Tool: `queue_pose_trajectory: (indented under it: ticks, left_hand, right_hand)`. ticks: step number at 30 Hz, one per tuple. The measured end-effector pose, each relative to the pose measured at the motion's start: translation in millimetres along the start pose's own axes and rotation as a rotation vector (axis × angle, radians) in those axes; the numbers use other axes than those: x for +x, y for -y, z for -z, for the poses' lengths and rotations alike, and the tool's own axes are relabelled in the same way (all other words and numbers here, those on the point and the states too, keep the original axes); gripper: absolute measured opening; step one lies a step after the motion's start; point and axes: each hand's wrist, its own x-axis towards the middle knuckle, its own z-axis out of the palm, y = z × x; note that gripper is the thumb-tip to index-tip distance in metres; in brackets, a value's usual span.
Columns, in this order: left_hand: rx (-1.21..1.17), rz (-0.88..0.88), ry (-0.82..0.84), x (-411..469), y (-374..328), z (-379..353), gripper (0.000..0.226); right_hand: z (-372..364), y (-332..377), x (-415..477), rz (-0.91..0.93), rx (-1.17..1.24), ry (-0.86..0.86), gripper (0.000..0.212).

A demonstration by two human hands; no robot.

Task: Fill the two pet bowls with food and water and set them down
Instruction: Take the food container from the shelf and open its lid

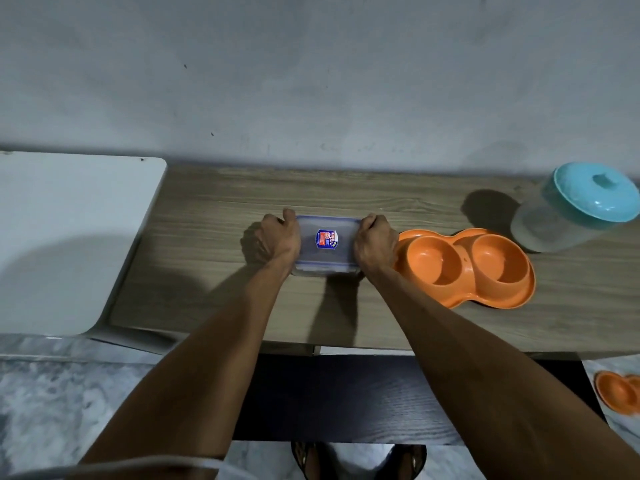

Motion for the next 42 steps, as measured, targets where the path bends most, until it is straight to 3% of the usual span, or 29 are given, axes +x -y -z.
queue_pose_trajectory:
  ticks: [3, 8, 12, 17, 21, 23, 27, 34, 38, 42]
  left_hand:
    - [-0.097, 0.04, 0.003, -12.5, 0.2, 7.9, 0.05]
    - [-0.359, 0.13, -0.036, -18.5, 26.5, 12.7, 0.054]
    - [-0.526, 0.204, 0.096, -37.2, 37.7, 4.2, 0.064]
    - [-0.716, 0.293, 0.231, -51.8, 42.8, -20.7, 0.059]
    - [-0.901, 0.47, 0.342, -43.0, 48.9, -33.5, 0.103]
    - [-0.933, 0.489, 0.339, -40.3, 54.2, -39.4, 0.092]
    - [-0.988, 0.516, 0.324, -45.5, 53.0, -38.4, 0.074]
    - [-0.989, 0.443, 0.294, -43.9, 54.0, -47.9, 0.094]
    - [-0.869, 0.354, 0.265, -48.4, 48.4, -39.7, 0.066]
    - [-0.825, 0.248, 0.275, -52.8, 50.4, -29.1, 0.063]
  right_hand:
    - [1.9, 3.0, 1.4, 0.055, -0.109, -0.034, 0.036]
    - [7.2, 29.3, 7.0, 0.303, -0.363, -0.055, 0.033]
    - [-8.7, 60.5, 11.9, 0.395, -0.416, 0.158, 0.037]
    - [-23.2, 72.5, 18.6, 0.303, -0.495, 0.421, 0.047]
    - [-25.1, 78.0, 24.3, 0.249, -0.591, 0.535, 0.047]
    - [-26.4, 79.9, 26.3, 0.239, -0.619, 0.597, 0.047]
    - [-27.9, 76.2, 29.0, 0.252, -0.561, 0.483, 0.05]
    - [-27.5, 74.6, 26.3, 0.287, -0.544, 0.427, 0.054]
    - [-26.5, 73.4, 22.3, 0.289, -0.502, 0.424, 0.053]
    - [-10.3, 71.6, 16.3, 0.305, -0.384, 0.367, 0.051]
